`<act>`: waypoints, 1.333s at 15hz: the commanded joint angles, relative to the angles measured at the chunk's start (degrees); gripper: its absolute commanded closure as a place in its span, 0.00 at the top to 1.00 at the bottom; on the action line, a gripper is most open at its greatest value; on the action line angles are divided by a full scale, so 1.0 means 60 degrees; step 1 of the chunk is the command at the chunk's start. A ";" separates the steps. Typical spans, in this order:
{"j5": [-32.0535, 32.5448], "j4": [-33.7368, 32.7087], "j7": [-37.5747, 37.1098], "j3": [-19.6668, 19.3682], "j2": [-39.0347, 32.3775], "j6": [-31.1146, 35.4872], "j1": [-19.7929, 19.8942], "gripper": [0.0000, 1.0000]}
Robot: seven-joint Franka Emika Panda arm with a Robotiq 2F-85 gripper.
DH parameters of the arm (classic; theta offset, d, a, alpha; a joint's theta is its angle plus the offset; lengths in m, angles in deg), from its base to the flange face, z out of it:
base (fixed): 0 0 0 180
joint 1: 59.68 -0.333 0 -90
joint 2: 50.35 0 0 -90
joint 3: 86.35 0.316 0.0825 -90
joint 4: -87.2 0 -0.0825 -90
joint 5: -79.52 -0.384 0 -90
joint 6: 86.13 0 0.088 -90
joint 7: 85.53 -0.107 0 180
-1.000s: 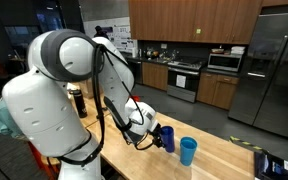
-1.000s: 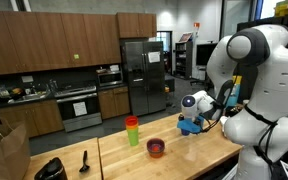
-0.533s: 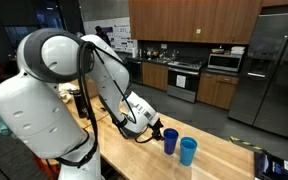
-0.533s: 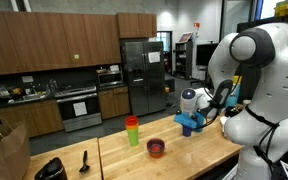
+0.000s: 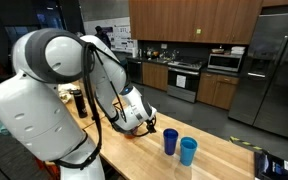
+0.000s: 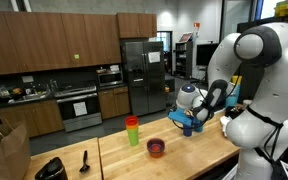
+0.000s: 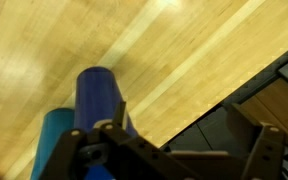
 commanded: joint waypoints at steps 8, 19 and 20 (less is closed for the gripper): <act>-0.0090 -0.0085 0.0218 -0.0241 -0.0355 0.0126 -0.0280 1.00; -0.3531 -0.3191 0.2667 -0.0523 -0.4173 0.2091 -0.3446 1.00; -0.2649 -0.3735 0.1976 0.1459 -0.4720 0.2055 -0.1618 1.00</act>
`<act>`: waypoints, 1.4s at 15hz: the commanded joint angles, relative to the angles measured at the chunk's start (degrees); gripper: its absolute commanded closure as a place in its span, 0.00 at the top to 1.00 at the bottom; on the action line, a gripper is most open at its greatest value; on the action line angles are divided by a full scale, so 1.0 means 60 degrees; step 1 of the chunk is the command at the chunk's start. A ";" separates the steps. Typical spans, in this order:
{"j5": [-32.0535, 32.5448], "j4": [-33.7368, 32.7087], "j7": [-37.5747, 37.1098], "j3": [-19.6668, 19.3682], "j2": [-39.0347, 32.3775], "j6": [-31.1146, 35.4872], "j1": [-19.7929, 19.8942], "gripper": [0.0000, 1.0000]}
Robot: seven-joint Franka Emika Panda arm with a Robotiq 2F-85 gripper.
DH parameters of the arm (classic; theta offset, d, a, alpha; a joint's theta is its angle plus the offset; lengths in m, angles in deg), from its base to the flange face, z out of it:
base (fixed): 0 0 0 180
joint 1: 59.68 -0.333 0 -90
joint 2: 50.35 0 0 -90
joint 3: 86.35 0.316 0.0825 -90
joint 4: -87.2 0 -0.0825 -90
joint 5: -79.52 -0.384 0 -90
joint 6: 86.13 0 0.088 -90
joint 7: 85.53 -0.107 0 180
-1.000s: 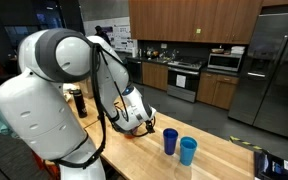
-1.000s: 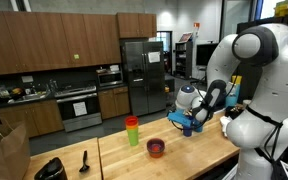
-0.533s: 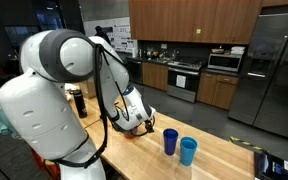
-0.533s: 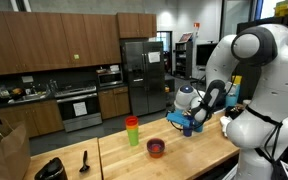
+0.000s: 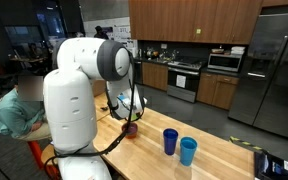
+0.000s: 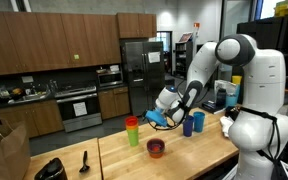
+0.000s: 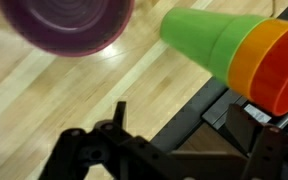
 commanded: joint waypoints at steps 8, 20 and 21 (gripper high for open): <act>-0.0590 -0.2904 0.1889 0.6113 -0.2154 -0.0876 0.4209 1.00; -0.3292 -0.4654 0.4989 0.9958 -0.4245 -0.6381 0.6737 1.00; -0.3957 -0.4878 0.5369 0.9963 -0.4198 -0.6988 0.6665 1.00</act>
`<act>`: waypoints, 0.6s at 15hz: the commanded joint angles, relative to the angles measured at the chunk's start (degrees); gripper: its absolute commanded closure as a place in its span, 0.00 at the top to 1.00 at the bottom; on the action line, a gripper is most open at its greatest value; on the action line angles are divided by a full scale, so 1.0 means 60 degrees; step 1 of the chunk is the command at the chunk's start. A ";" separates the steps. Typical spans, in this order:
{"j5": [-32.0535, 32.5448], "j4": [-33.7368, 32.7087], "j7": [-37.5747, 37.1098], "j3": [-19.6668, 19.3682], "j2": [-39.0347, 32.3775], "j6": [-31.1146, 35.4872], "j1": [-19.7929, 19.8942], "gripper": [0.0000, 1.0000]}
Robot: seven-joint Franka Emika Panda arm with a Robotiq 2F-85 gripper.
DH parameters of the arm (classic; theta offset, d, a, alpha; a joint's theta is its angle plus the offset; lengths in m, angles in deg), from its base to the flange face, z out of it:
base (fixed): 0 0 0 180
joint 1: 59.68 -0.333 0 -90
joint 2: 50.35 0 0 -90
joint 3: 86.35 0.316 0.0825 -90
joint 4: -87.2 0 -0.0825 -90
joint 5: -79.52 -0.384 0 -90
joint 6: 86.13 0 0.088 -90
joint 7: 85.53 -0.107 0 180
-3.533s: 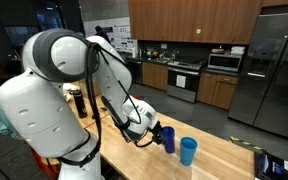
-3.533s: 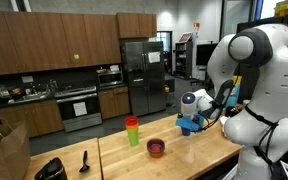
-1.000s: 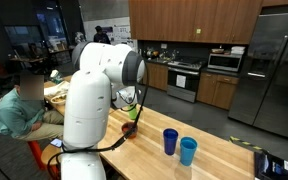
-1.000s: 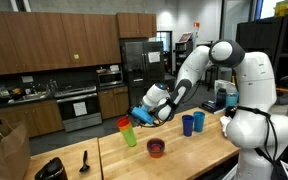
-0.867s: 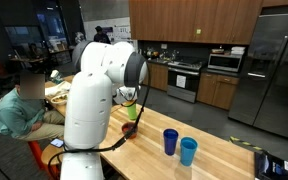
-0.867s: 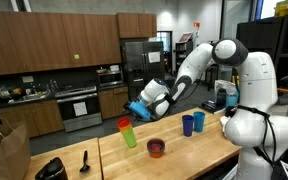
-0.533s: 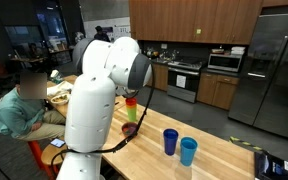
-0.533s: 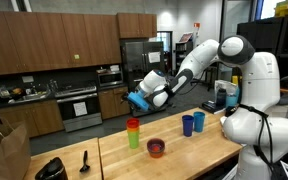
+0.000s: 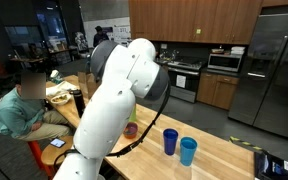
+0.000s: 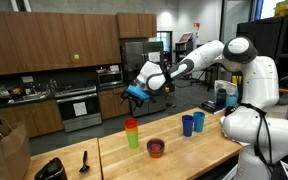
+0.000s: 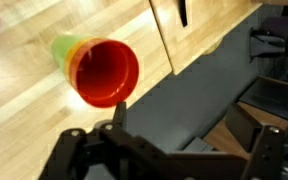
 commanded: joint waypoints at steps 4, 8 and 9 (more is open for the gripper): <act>-0.4995 -0.0913 0.3668 -0.0688 0.1304 -0.2763 -0.0461 1.00; -0.6669 -0.0881 0.5289 -0.2623 0.2675 -0.3577 -0.1582 1.00; -0.6860 -0.0837 0.5609 -0.3337 0.2996 -0.3695 -0.2140 1.00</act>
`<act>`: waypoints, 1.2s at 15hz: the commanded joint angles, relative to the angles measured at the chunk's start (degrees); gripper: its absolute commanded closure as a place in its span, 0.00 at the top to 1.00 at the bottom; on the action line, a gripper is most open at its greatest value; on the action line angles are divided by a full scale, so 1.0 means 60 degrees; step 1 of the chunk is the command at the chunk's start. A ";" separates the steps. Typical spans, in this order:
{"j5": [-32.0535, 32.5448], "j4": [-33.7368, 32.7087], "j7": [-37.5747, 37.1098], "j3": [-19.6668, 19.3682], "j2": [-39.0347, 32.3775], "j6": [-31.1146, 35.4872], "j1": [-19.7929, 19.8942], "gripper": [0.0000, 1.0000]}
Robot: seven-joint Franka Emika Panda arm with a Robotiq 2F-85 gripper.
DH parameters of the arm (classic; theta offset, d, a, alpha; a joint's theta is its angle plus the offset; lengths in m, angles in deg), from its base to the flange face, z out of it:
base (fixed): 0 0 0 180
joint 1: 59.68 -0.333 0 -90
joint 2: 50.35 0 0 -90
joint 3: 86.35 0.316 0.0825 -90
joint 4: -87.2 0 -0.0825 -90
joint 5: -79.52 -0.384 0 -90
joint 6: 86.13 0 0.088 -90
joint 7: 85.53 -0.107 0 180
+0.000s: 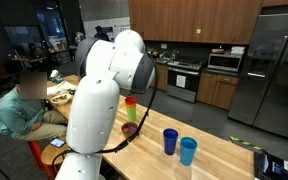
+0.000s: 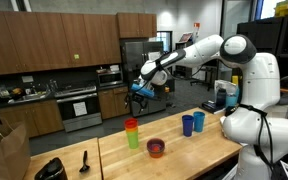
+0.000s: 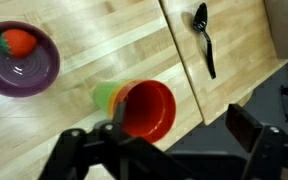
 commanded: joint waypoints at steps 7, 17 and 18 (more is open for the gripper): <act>-0.0477 0.0014 0.1249 -0.6804 0.1770 -0.0822 -0.5951 1.00; -0.0234 -0.0343 0.1263 -1.0553 0.1189 -0.0879 -0.9683 0.61; -0.0299 -0.0357 0.1297 -1.0663 0.1162 -0.0902 -0.9743 0.52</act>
